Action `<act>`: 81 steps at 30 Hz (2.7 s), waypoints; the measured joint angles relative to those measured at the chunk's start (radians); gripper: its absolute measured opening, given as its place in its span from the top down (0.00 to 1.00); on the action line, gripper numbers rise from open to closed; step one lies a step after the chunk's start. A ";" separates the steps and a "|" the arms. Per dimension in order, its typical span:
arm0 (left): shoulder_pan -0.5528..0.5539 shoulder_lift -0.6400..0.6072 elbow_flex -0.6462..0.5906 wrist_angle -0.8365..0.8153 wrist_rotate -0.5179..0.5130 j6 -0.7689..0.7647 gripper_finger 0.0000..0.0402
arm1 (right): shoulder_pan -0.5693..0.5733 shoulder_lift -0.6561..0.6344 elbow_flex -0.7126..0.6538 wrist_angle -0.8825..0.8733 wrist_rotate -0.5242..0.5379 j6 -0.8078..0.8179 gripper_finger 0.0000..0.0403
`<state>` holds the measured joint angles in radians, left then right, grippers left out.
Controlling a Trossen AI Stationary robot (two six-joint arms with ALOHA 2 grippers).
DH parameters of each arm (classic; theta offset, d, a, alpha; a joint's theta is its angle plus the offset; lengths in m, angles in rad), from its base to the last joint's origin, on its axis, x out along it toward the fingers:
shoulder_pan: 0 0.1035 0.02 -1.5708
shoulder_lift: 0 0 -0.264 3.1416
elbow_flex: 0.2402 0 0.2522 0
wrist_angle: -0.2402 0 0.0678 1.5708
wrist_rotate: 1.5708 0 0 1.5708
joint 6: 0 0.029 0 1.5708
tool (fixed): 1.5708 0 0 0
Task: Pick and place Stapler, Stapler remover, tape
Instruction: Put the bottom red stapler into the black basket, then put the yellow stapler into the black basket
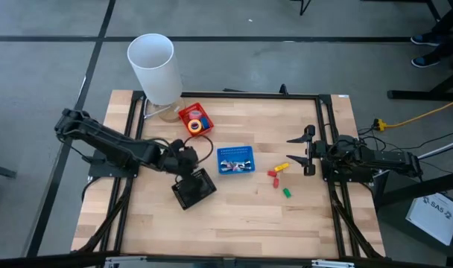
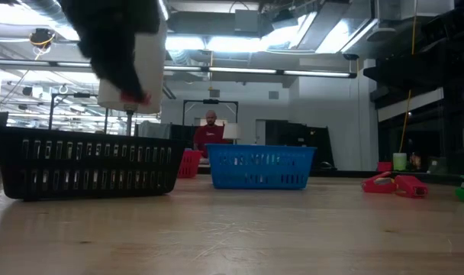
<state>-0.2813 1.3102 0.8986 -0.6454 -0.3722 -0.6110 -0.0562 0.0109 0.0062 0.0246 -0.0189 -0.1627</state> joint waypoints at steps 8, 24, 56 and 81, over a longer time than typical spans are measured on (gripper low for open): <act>-0.033 0.015 -0.090 0.245 0.199 0.011 0.85 | 0.000 0.000 0.000 0.000 0.000 0.000 0.35; -0.061 0.253 -0.090 0.332 0.222 0.092 0.81 | 0.000 0.000 0.000 0.000 0.000 0.000 0.35; -0.059 0.300 0.072 0.725 -0.041 0.178 0.53 | 0.000 0.000 0.000 0.000 0.000 0.000 0.35; 0.019 0.810 0.744 0.370 0.132 0.705 0.60 | 0.000 0.000 0.000 0.000 0.000 0.000 0.35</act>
<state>-0.2618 2.1205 1.6428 -0.2756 -0.2401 0.0939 -0.0563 0.0109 0.0059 0.0246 -0.0193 -0.1627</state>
